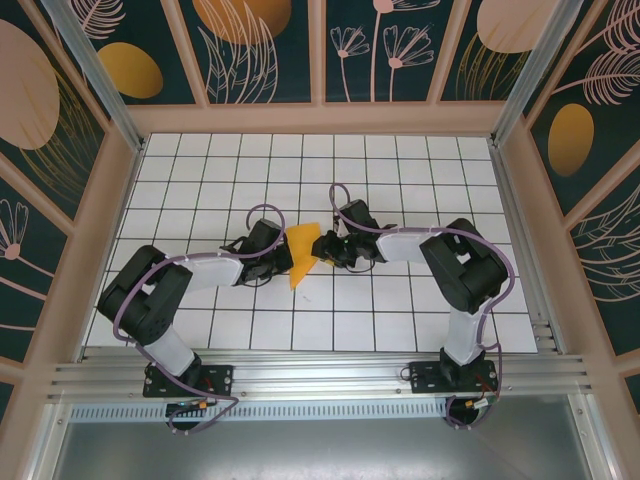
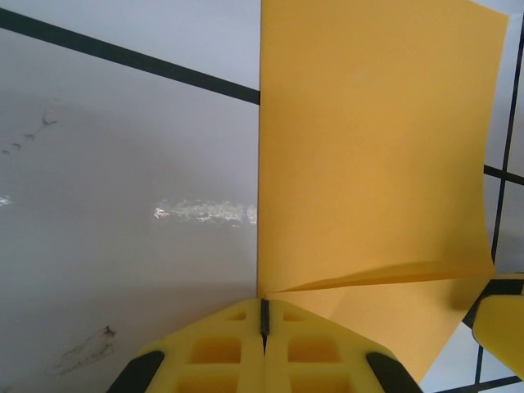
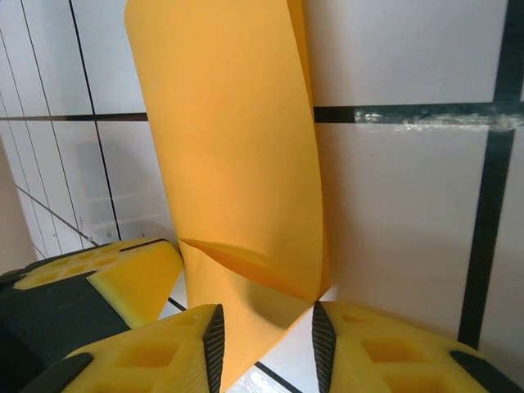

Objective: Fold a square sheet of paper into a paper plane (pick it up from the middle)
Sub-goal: Fourth fold the wing at the center of the table.

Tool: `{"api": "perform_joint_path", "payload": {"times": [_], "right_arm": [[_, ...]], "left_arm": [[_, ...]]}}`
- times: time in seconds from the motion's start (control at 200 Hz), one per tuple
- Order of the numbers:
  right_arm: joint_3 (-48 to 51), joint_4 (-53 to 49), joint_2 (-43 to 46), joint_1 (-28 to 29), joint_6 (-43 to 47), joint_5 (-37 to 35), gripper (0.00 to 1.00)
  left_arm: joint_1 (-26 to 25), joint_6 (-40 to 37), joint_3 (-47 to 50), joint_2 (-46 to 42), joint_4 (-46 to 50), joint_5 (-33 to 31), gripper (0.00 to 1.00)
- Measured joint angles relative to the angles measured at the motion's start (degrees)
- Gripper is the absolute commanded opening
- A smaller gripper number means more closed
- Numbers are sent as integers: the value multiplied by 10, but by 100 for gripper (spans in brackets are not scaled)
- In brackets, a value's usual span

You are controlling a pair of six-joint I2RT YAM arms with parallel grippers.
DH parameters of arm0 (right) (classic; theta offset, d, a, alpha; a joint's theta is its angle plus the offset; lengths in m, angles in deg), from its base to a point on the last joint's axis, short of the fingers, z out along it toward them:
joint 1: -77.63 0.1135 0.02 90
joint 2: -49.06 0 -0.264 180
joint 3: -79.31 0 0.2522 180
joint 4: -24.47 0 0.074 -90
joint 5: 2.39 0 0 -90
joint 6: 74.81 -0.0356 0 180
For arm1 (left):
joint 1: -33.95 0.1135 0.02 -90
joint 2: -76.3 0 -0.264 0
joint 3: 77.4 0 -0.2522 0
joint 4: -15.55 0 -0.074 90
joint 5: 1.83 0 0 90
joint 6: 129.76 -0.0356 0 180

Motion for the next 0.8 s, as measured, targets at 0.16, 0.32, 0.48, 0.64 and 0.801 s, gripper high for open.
{"api": "perform_joint_path", "payload": {"times": [0.16, 0.32, 0.48, 0.64, 0.801], "right_arm": [[-1, 7, -2, 0, -7, 5, 31], [-4, 22, -14, 0, -12, 13, 28], [-4, 35, -21, 0, -22, 25, 26], [-4, 49, -25, 0, -26, 27, 15], [-5, 54, -30, 0, -32, 24, 0]], "left_arm": [[0, 0, 0, 0, 0, 0, 6], [0, 0, 0, 0, 0, 0, 6], [1, -2, 0, 0, 0, 0, 7], [3, -2, 0, 0, 1, 1, 8], [5, -9, 0, -7, 15, -1, 18]]}}
